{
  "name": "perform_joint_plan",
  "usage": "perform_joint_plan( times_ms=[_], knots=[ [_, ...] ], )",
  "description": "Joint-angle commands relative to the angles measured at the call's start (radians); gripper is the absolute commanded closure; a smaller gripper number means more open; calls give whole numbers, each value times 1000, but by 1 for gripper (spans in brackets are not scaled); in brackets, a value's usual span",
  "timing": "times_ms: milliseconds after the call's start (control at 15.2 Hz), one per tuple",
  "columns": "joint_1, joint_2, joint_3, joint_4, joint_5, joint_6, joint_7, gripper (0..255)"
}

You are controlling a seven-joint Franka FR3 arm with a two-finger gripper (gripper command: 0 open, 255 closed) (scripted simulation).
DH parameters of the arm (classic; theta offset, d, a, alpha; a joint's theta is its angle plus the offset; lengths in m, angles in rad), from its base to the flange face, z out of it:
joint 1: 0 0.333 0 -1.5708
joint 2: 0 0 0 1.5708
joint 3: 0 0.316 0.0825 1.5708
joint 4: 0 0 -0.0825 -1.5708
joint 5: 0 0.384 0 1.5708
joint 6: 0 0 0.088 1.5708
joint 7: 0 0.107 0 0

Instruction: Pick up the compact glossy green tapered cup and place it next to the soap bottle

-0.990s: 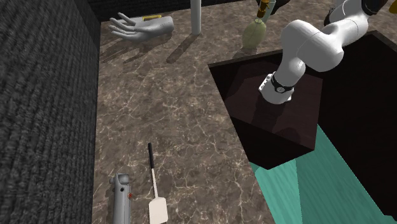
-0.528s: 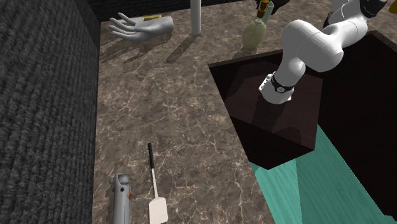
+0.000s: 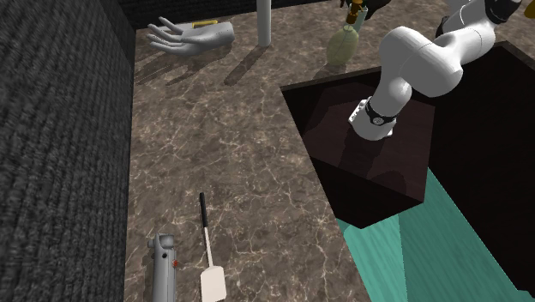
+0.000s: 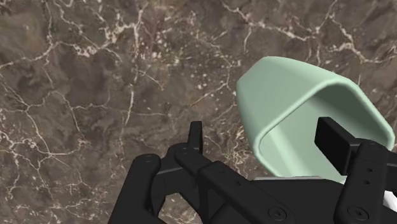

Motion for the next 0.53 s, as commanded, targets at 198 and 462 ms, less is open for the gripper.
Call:
perform_joint_plan(
  times_ms=[198,462],
  knots=[
    [23,32,44,38,40,-28,1,0],
    [44,64,81,77,73,-52,0,0]
  ],
)
